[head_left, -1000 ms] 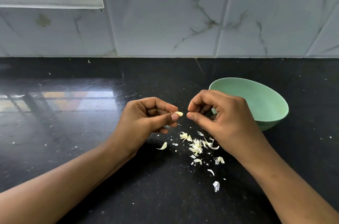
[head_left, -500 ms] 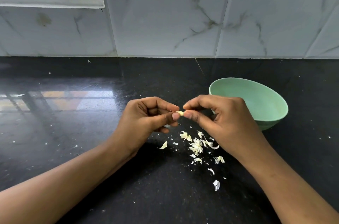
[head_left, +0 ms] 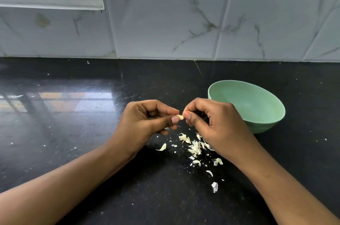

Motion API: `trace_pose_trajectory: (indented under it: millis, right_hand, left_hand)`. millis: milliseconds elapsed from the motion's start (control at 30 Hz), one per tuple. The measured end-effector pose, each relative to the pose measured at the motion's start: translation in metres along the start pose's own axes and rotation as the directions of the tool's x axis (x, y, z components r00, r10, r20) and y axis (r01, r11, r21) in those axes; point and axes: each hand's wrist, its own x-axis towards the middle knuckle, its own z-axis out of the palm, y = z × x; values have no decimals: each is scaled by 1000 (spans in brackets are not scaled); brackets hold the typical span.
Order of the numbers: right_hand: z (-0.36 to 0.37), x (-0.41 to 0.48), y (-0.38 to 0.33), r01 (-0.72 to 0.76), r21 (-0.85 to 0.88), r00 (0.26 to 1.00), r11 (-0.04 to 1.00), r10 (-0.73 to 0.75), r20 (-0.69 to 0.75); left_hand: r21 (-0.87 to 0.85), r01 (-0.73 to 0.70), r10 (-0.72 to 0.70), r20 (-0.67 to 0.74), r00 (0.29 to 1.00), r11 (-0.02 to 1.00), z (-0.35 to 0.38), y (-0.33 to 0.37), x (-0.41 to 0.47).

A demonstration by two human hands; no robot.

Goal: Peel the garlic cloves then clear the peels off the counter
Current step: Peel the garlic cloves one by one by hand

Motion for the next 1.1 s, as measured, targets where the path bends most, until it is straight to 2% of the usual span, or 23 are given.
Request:
trace_pose_trajectory:
  millis: [200,567,1100]
  right_hand:
    - [6,0,-3,54,-68,998,996,-57,-28]
    - [15,3,-2,112,-111,989,988,-121,-87]
    - [10,4,1,54,-106,988,993,-69,-137]
  left_hand:
    - [-55,16,-16,-4,1000,998,1,2,-1]
    - [-246,142,-152,-22,988,959,4,3,1]
    - [-250,154,-163,-15,986,956,1,3,2]
